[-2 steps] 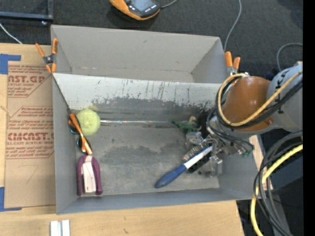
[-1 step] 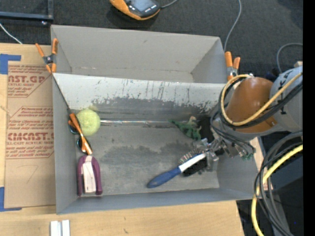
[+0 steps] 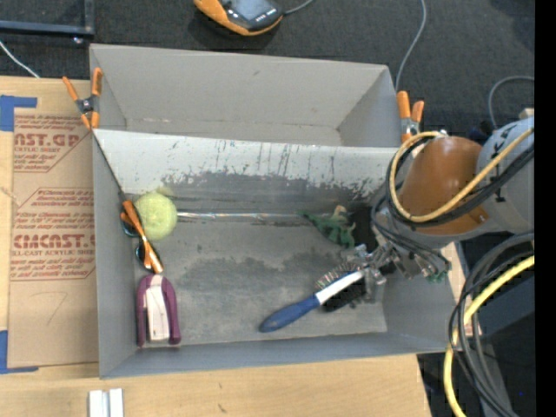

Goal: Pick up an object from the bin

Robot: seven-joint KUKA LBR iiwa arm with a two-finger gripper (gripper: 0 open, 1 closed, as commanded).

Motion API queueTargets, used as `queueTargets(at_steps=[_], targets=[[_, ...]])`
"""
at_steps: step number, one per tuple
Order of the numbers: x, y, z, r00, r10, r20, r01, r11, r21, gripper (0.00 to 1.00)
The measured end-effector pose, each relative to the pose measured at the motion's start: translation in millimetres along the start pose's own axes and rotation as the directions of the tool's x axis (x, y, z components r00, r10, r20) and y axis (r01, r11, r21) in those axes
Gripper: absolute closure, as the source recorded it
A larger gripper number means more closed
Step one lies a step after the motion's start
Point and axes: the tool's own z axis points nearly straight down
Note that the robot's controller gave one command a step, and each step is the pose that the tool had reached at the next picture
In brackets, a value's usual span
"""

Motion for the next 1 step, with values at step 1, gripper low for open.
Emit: queueTargets(at_steps=[1], targets=[[2.0, 1.6, -7.2, 1.0, 0.0, -0.007, 0.0, 1.0, -0.005, 1.0]])
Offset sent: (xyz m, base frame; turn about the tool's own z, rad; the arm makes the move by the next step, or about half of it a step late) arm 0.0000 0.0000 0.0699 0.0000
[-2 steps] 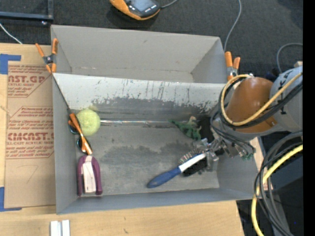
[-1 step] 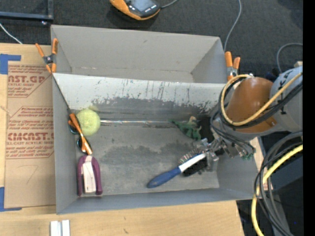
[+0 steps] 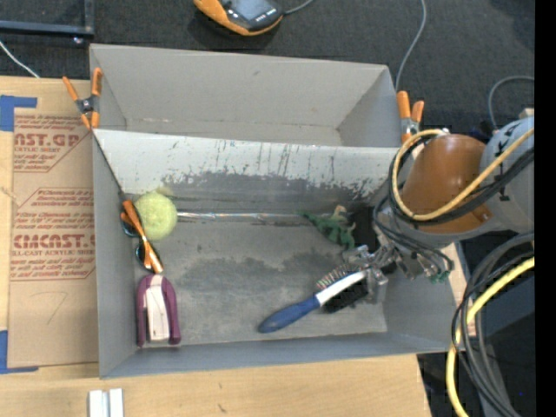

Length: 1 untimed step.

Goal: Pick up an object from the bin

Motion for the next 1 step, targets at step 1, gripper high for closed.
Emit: queueTargets(at_steps=[1], targets=[[0.5, 0.7, -21.6, 1.0, 0.001, -0.001, -0.001, 1.0, -0.001, 1.0]])
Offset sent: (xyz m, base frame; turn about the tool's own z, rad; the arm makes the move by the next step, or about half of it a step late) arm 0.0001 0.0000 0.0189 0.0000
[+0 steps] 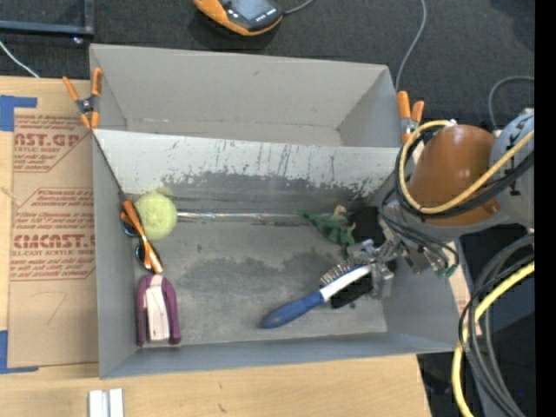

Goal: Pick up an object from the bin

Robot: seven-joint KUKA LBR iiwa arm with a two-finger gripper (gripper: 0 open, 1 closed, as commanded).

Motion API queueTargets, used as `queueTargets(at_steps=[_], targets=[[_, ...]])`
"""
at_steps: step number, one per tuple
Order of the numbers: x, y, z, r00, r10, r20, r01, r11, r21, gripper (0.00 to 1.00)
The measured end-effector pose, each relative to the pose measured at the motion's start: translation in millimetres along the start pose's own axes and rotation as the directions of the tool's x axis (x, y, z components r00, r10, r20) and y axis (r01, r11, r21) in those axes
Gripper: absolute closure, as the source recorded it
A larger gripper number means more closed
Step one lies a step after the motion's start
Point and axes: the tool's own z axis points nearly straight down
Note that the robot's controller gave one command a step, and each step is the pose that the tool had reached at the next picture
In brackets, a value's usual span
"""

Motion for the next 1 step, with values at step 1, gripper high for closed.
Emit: queueTargets(at_steps=[1], targets=[[-1.6, -0.9, -20.6, 1.0, 0.0, 0.006, 0.0, 1.0, 0.003, 1.0]])
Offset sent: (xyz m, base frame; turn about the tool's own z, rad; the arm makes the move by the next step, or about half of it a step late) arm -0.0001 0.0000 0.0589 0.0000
